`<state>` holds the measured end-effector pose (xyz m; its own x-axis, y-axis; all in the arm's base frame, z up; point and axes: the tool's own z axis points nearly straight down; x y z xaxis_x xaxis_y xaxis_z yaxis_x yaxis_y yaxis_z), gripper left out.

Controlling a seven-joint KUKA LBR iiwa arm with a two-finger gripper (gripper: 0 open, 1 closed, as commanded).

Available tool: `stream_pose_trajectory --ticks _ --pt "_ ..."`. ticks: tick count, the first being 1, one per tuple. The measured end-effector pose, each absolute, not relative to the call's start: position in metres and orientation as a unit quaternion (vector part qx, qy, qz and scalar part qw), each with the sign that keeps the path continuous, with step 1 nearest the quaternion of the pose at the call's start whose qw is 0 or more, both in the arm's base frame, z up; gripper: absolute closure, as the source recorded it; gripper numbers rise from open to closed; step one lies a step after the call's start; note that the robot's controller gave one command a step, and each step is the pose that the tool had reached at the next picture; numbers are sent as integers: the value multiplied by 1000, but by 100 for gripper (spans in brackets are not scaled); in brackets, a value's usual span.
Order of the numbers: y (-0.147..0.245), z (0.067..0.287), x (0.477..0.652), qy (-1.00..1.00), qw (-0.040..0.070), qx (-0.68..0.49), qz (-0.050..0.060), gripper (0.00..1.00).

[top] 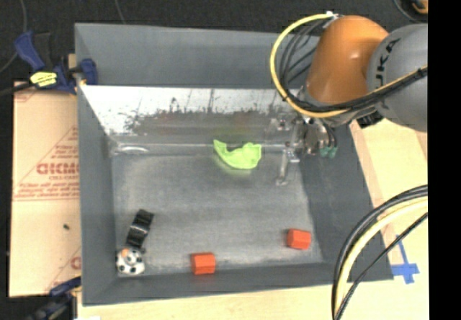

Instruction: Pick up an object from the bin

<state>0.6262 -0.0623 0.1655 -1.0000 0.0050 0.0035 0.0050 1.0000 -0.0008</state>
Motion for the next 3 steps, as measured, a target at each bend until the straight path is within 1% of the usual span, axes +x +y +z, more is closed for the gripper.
stream_pose_trajectory --ticks 1,2,3 --pt "-62 171 628 -1000 -2 -2 1 0" --pt "-19 112 642 -999 -3 45 1 0" --pt "-28 79 653 -1000 -6 11 1 100"
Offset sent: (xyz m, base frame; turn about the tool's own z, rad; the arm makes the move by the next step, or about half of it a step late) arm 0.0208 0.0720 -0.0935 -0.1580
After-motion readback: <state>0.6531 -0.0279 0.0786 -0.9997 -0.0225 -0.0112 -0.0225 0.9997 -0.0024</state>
